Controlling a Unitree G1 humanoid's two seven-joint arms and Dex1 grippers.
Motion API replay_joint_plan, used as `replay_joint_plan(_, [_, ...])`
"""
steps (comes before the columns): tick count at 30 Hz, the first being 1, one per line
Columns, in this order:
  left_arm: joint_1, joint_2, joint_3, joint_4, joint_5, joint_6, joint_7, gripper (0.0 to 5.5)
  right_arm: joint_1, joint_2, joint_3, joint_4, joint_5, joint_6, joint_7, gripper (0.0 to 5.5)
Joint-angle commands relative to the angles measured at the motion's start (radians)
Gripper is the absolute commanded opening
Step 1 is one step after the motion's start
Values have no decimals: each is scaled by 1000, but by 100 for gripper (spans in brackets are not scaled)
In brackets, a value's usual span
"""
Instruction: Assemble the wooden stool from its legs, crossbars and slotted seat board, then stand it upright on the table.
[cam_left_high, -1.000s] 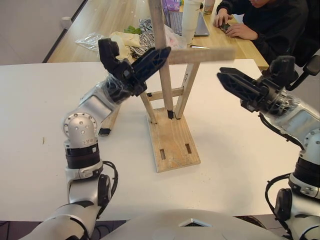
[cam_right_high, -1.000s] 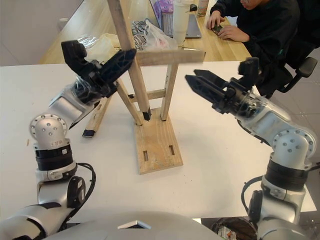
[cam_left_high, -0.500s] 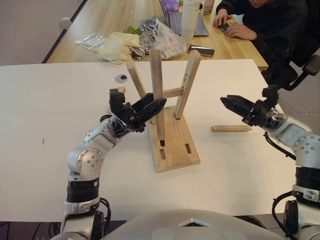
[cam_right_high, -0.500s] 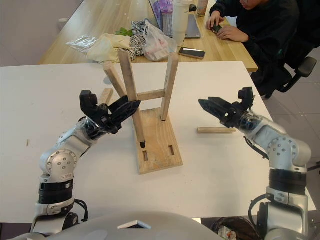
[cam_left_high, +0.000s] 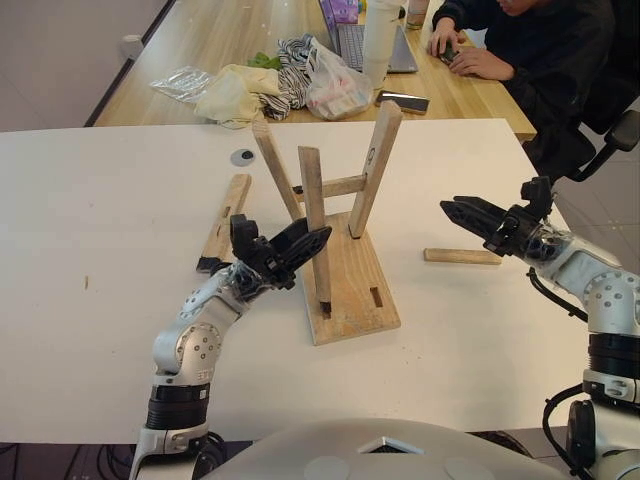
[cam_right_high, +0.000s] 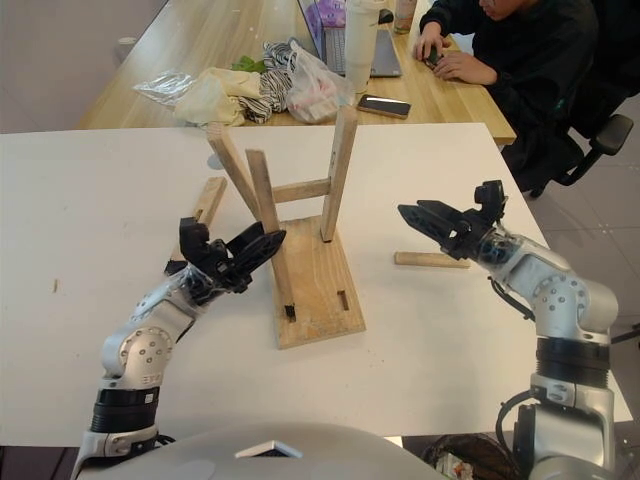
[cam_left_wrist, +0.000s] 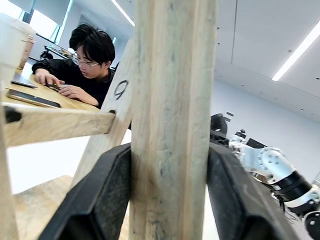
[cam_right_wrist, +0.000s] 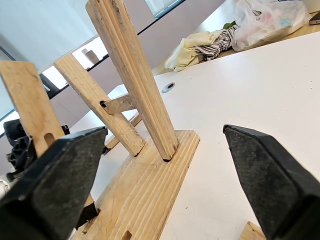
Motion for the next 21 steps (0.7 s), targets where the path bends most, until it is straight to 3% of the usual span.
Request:
replay_joint_plan(1, [-1, -18, -4, 71, 32, -45, -9, 208, -31, -5, 10, 12, -17, 16, 12, 424])
replay_joint_plan(8, [73, 46, -70, 116, 168, -215, -127, 206, -35, 1, 18, 13, -35, 8, 28, 424])
replay_joint_plan(16, [120, 267, -117, 32, 238, -182, -189, 204, 13, 20, -6, -28, -27, -9, 5, 424])
replay_joint_plan(21, [124, 457, -216, -14, 441, -172, -146, 204, 51, 37, -21, -57, -25, -27, -16, 424])
